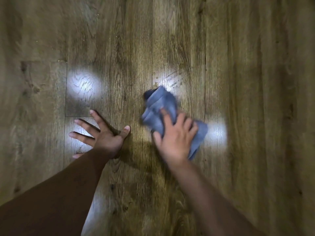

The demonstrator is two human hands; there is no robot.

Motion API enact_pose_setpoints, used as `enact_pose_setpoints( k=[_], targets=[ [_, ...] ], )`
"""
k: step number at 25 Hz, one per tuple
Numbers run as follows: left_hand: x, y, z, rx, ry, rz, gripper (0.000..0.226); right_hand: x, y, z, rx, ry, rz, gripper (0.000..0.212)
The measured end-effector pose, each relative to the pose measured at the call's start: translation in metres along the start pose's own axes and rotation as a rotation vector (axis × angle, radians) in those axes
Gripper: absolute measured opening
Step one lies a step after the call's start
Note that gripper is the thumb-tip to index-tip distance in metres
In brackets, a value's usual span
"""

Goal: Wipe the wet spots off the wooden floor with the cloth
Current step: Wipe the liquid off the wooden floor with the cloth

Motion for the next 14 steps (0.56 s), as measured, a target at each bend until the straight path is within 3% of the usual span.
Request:
enact_pose_setpoints(
  k=[3, 7, 9, 11, 14],
  targets=[
    [0.003, 0.001, -0.002, -0.032, 0.009, -0.003, 0.119, 0.025, 0.046, -0.005, 0.049, -0.081, 0.177, 0.077],
    [0.002, 0.002, 0.001, 0.006, 0.001, -0.003, 0.120, -0.021, -0.009, 0.004, 0.066, 0.058, 0.389, 0.078],
    [0.000, 0.002, 0.002, 0.032, -0.003, 0.002, 0.120, -0.065, -0.069, 0.012, 0.018, 0.110, 0.224, 0.072],
    [-0.003, 0.003, 0.003, 0.046, 0.005, 0.008, 0.120, -0.105, -0.124, 0.021, -0.038, 0.039, -0.075, 0.066],
    [-0.001, 0.003, 0.000, 0.056, -0.003, 0.007, 0.120, -0.124, -0.159, 0.023, -0.067, -0.044, -0.371, 0.061]
  ],
)
Point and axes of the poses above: each hand's wrist, its own y-axis away from the middle knuckle, its own z-axis out of the back of the hand, x = y × z, the point moved 3 cm from there along -y, towards the middle knuckle, and after that the axes turned 1 degree about x, right-handed, at the moved point
